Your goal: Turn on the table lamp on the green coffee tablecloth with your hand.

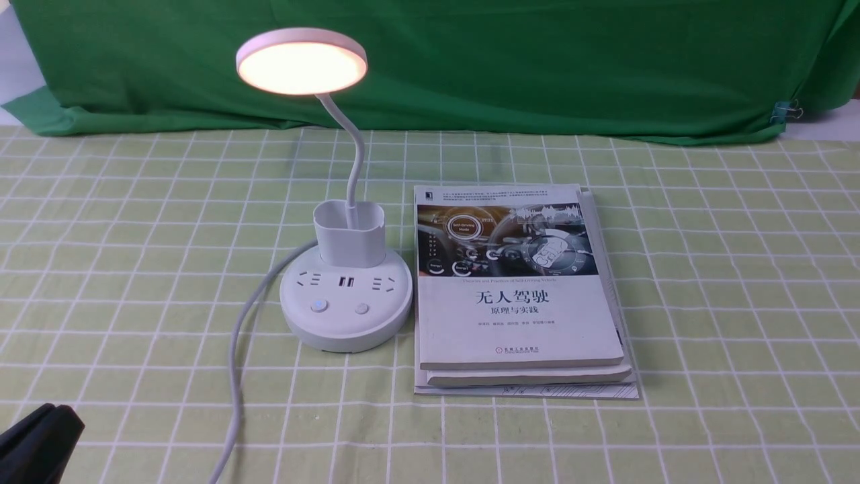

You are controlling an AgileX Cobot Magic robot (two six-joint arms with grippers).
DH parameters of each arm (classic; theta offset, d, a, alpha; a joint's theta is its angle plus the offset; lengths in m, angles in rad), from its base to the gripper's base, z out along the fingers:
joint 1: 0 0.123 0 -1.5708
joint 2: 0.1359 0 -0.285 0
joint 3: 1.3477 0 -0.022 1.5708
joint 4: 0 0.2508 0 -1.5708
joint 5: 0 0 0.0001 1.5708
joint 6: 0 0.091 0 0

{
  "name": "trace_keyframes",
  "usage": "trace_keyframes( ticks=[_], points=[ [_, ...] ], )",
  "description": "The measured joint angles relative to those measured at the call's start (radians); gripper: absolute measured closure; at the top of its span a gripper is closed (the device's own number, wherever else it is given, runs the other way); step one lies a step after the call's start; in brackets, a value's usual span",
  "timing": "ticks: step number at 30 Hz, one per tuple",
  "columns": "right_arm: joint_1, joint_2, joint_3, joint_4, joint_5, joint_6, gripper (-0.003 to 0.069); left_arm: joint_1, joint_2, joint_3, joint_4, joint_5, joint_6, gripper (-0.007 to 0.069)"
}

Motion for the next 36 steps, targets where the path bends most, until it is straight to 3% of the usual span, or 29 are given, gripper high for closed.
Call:
trace_keyframes(
  ticks=[36],
  points=[
    [0.0,0.0,0.0,0.0,0.0,0.0,0.0414,0.0,0.0,0.0,0.0,0.0,0.002,0.0538]
  ],
)
